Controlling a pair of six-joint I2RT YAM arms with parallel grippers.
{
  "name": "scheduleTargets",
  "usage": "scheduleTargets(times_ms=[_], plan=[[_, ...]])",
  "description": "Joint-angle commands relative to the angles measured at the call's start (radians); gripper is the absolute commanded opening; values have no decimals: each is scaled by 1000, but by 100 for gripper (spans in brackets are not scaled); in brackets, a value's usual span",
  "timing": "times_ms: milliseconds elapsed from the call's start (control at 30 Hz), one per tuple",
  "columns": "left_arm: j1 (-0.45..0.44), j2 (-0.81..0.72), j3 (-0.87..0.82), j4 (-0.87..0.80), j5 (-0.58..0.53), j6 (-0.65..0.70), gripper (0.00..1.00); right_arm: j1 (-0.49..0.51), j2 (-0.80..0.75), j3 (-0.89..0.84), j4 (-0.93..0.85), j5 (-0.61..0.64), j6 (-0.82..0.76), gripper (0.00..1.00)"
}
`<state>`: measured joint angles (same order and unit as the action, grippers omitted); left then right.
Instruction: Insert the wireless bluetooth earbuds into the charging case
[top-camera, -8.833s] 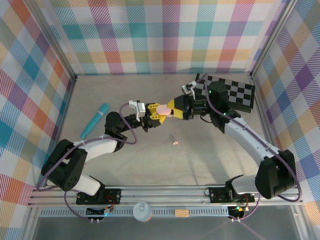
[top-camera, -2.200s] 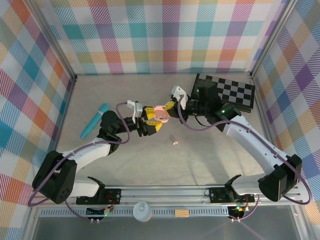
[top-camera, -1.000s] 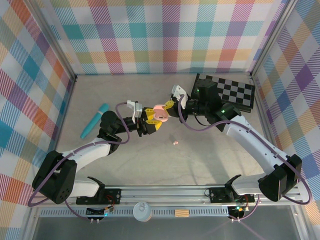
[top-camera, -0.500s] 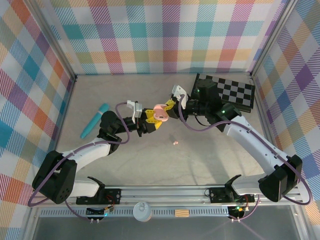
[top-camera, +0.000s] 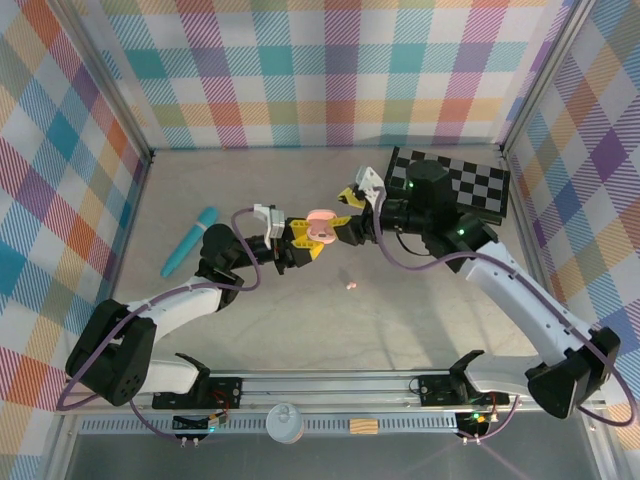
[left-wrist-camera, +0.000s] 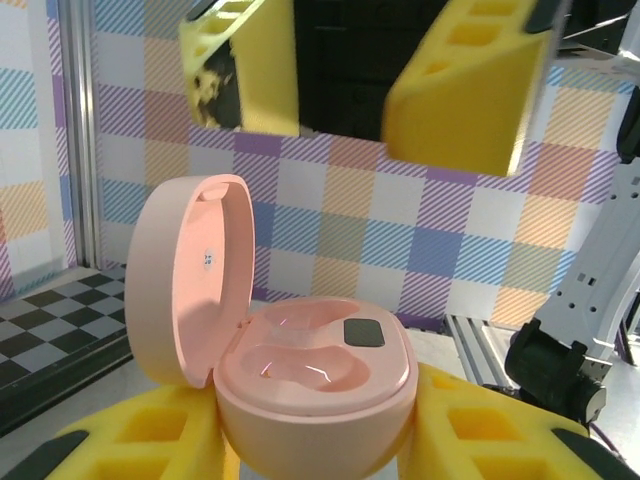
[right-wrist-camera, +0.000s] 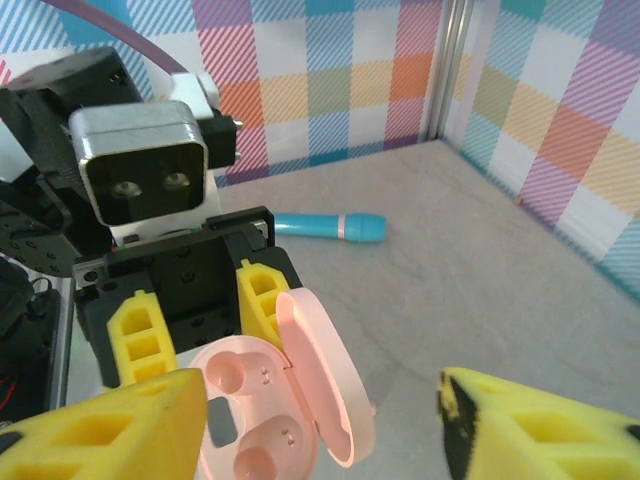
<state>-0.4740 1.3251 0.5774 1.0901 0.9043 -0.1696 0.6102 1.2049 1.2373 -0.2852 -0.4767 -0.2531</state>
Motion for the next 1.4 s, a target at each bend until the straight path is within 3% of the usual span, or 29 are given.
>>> scheduleTargets(times_ms=[0,267,433,667,1000,1367], plan=[[18,4,-17,94,-4,13,38,-15,-85,-56,82,4,107,64],[50,-26,-55,143,-4,-10,38,-241,-238,-308,272,-27,556,66],[61,-32,-63,169,8,-30,38,-336,-197,-466,304,6,816,63],[73,-30,-65,210,14,-58,38,-304,-30,-534,239,39,1013,62],[87,-36,-76,232,17,-80,37,-136,219,-561,241,116,1245,58],[96,-40,-76,231,24,-87,37,-67,359,-519,265,133,1288,58]])
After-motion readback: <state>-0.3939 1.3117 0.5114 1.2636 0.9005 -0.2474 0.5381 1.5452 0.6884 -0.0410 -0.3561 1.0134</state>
